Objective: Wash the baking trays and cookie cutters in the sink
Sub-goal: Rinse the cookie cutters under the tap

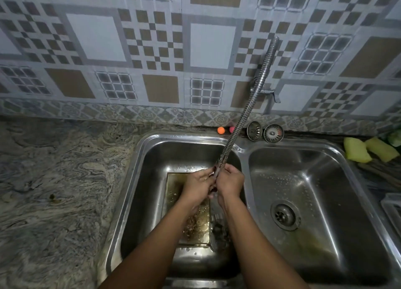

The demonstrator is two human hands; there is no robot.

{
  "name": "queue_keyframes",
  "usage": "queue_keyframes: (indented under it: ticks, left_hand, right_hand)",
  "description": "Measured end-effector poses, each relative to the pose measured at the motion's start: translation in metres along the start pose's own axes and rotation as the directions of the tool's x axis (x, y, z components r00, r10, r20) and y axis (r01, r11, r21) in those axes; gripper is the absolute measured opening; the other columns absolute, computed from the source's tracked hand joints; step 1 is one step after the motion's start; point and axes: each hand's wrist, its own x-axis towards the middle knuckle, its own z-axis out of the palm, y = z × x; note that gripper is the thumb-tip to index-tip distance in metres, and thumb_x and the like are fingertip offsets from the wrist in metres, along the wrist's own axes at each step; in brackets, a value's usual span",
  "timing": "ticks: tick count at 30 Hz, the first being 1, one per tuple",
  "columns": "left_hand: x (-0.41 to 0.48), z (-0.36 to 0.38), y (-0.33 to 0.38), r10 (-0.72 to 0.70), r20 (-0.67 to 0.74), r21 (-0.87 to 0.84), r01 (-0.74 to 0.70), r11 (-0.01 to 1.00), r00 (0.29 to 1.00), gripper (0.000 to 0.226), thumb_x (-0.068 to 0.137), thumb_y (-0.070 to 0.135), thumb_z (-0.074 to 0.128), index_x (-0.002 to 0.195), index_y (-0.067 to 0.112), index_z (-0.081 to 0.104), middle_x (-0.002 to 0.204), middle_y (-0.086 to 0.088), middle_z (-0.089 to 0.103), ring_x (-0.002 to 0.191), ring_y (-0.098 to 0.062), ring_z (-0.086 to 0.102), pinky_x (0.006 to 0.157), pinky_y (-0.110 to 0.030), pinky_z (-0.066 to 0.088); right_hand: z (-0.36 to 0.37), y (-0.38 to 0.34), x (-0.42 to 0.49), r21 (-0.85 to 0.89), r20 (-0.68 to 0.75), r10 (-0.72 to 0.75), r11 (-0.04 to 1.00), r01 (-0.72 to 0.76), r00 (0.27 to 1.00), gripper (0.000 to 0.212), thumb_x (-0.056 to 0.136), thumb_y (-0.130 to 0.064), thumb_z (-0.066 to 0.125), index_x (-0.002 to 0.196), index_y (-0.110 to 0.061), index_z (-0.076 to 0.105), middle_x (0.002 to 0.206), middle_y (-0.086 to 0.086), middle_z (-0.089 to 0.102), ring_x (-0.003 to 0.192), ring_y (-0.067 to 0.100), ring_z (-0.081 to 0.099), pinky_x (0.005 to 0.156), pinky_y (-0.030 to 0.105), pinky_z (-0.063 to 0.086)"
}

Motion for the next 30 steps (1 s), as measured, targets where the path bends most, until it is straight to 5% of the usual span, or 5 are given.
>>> queue_keyframes:
  ticks: [9,16,21,25,30]
  left_hand:
    - [-0.001,0.005,-0.003,0.25,-0.269,0.093,-0.233,0.968,0.93,0.016,0.091,0.002,0.065,0.097,0.01,0.077,0.087,-0.003,0.076,0.076,-0.009,0.069,0.064,-0.014,0.052]
    - [-0.004,0.054,-0.002,0.294,0.116,0.356,-0.316,0.879,0.949,0.023,0.085,-0.002,0.072,0.107,0.003,0.074,0.098,-0.005,0.075,0.079,0.005,0.069,0.078,-0.012,0.054]
    - [0.003,0.129,-0.038,-0.02,0.328,0.673,-0.219,0.706,0.945,0.022,0.085,0.027,0.073,0.08,0.006,0.078,0.071,-0.006,0.072,0.068,-0.013,0.069,0.069,-0.033,0.059]
    - [0.009,0.176,-0.07,-0.267,0.433,0.848,-0.288,0.446,0.861,0.041,0.081,0.032,0.076,0.107,0.0,0.072,0.107,-0.018,0.071,0.104,-0.029,0.068,0.082,-0.031,0.051]
    - [0.014,0.204,-0.109,-0.287,0.487,0.86,-0.397,0.32,0.825,0.045,0.08,0.038,0.058,0.109,0.009,0.076,0.112,-0.013,0.073,0.106,-0.027,0.066,0.089,-0.029,0.05]
  right_hand:
    - [0.013,0.004,-0.021,0.403,0.309,0.304,0.816,-0.414,0.901,0.036,0.104,-0.032,0.043,0.092,-0.007,0.066,0.074,0.008,0.07,0.072,0.019,0.066,0.069,0.03,0.055]
    - [-0.057,0.013,0.011,0.631,0.302,0.308,0.645,-0.431,0.902,0.043,0.101,-0.039,0.045,0.105,-0.002,0.066,0.094,0.015,0.069,0.087,0.025,0.067,0.077,0.034,0.056]
    - [-0.178,0.031,0.037,0.158,0.028,0.279,0.947,-0.28,0.96,0.024,0.095,-0.003,0.05,0.108,0.015,0.06,0.095,0.027,0.063,0.071,0.029,0.062,0.056,0.032,0.055]
    - [-0.254,0.043,0.054,-0.247,0.03,0.341,0.913,-0.324,0.939,0.032,0.096,-0.017,0.055,0.124,0.0,0.059,0.112,0.022,0.066,0.091,0.034,0.065,0.082,0.048,0.056]
    - [-0.288,0.043,0.067,-0.385,-0.1,0.276,0.875,-0.293,0.956,0.032,0.097,-0.018,0.055,0.117,0.006,0.063,0.122,0.027,0.063,0.114,0.043,0.059,0.062,0.029,0.047]
